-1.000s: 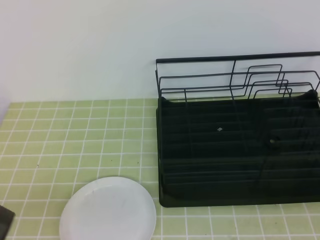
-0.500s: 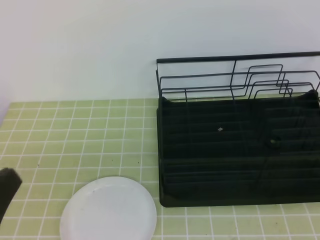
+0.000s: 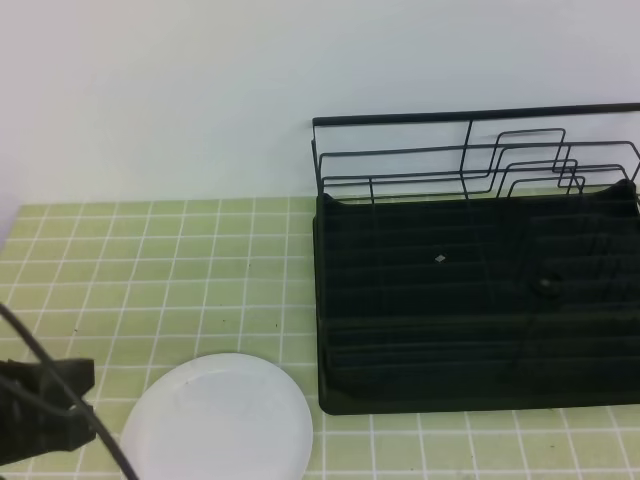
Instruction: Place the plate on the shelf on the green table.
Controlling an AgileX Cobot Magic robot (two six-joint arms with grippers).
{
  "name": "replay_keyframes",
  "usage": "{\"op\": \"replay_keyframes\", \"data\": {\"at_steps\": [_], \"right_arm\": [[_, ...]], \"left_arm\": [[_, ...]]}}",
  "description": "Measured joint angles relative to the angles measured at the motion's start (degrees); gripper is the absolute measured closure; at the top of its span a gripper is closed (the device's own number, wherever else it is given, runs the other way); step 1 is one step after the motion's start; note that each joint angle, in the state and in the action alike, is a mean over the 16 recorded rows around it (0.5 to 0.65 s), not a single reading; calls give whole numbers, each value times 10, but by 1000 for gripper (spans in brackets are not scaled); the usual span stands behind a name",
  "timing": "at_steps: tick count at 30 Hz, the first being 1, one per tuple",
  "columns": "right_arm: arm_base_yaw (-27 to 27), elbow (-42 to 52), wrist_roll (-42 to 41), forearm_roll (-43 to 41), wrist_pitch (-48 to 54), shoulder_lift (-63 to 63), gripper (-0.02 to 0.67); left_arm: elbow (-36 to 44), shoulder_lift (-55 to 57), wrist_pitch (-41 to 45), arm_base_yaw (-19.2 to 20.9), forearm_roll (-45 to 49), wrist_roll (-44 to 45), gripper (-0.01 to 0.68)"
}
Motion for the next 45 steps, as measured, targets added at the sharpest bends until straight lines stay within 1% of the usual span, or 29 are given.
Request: {"op": "replay_keyframes", "data": {"at_steps": [6,10,17,22,27,34,45], "right_arm": [[4,-9,-39,56,31,38,652],[4,-9,-68,98,39,48,652],[4,-9,-103,141,48,52,652],[4,-9,-110,149,57,52,652],[4,-9,-111,149,71,52,652],[4,-9,-111,149,92,52,652],[4,-9,-111,149,113,52,652]], "left_arm": [[-21,74,30,0,111,-79,624],[-36,123,41,0,156,-124,560],[-65,214,41,0,183,-148,450],[-85,282,32,0,182,-141,411],[-100,340,22,0,171,-123,409],[-110,407,11,0,138,-75,409],[-114,471,-11,0,92,-20,410]]}}
